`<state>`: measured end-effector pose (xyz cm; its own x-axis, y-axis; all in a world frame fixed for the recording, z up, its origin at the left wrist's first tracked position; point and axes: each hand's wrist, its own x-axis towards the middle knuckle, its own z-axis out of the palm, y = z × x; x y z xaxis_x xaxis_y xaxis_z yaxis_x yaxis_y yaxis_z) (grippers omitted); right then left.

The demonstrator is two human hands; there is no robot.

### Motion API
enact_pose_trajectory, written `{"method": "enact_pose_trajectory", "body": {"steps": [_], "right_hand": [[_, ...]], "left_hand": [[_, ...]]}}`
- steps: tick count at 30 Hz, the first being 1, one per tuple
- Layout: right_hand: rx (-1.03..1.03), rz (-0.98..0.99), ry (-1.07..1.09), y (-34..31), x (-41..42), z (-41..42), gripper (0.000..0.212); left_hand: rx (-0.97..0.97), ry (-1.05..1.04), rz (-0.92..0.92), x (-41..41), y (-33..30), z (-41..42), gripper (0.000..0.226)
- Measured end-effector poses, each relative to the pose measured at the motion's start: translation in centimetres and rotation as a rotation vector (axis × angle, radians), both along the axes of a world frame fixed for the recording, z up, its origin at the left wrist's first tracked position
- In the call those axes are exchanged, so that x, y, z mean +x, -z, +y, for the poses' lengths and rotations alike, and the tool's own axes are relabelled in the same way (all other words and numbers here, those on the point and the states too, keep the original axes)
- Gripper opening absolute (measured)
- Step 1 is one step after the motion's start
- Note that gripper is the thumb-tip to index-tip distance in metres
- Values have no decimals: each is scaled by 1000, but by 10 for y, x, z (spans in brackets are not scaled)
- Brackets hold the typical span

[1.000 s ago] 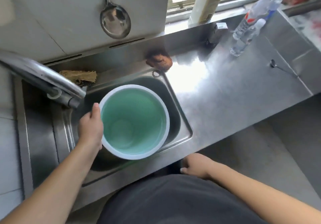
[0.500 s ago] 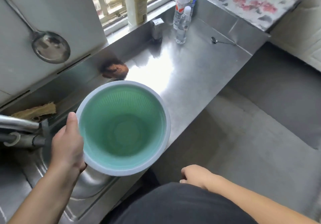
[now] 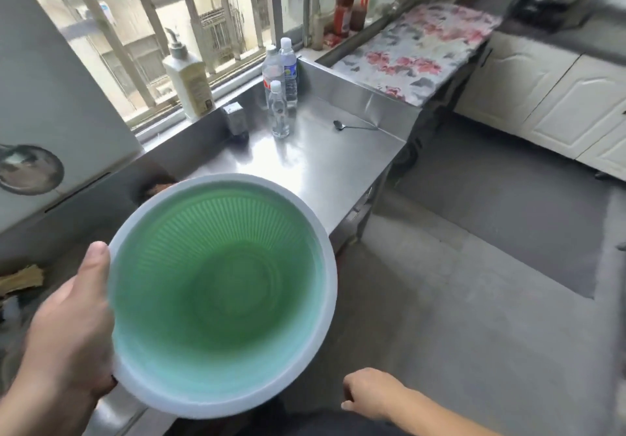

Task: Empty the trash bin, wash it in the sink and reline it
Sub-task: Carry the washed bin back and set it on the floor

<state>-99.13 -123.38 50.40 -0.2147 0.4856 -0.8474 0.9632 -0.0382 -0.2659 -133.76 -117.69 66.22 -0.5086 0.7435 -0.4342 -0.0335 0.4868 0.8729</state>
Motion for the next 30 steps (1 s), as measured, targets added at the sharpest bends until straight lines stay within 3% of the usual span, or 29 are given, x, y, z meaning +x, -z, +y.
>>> {"method": "enact_pose_trajectory", "body": {"steps": [3, 6, 12, 17, 22, 26, 30], "right_hand": [[14, 30, 11, 1, 32, -12, 37], [20, 44, 52, 2, 65, -26, 34], [16, 53, 224, 17, 136, -70, 40], [-17, 42, 389, 18, 194, -121, 32], [-211, -24, 565, 51, 235, -162, 19], [-327, -69, 553, 78, 267, -191, 35], [-371, -118, 565, 88, 298, -188, 31]], "left_hand": [[89, 53, 7, 65, -21, -8, 85], [119, 92, 20, 124, -26, -19, 57], [120, 193, 45, 219, 12, -23, 50], [-10, 206, 157, 270, 67, -19, 59], [-172, 298, 301, 299, 109, -7, 66], [-316, 211, 201, 323, 131, 9, 44], [-401, 156, 167, 352, 152, 31, 29]]}}
